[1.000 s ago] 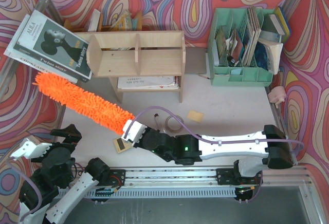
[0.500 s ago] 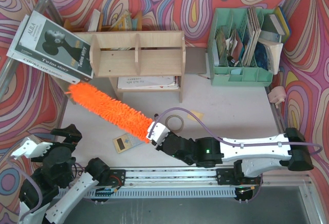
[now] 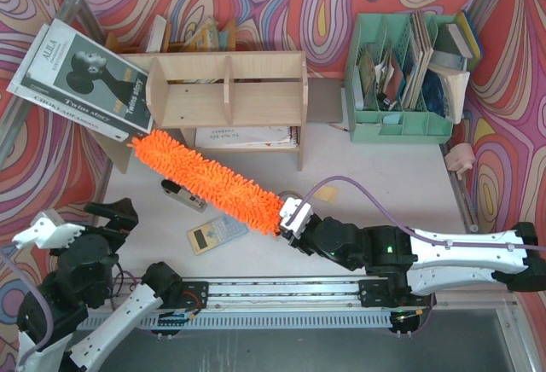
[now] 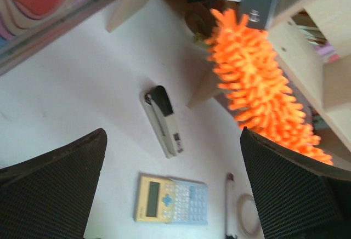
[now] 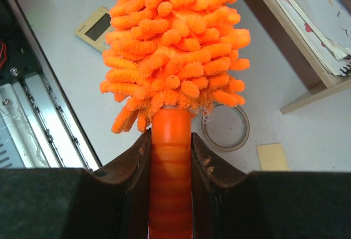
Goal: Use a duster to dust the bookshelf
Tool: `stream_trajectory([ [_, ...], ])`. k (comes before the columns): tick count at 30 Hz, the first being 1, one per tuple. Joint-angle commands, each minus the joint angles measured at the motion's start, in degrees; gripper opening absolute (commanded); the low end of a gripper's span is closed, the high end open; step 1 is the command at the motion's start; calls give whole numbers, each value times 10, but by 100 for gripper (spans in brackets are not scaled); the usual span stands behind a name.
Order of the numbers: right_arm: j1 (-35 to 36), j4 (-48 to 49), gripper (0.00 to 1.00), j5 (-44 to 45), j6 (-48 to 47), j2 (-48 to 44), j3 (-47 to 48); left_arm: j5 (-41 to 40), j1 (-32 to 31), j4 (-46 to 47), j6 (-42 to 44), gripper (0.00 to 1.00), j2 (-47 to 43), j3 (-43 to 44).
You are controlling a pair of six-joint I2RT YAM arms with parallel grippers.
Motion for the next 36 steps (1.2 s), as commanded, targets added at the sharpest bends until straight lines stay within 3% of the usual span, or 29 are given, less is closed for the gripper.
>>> stream_trajectory([
  [1,1,34,0,-36,-29,-12,4,123,-1,47,15,98,68,44],
  [8,2,2,0,-48,-39,-16,15,225,-1,116,18,98,153,69],
  [22,1,-36,0,-52,-21,-25,16,174,-1,147,-114,98,141,-74],
  [36,1,-39,0,-94,-13,4,23,164,-1,217,-151,98,84,-173],
])
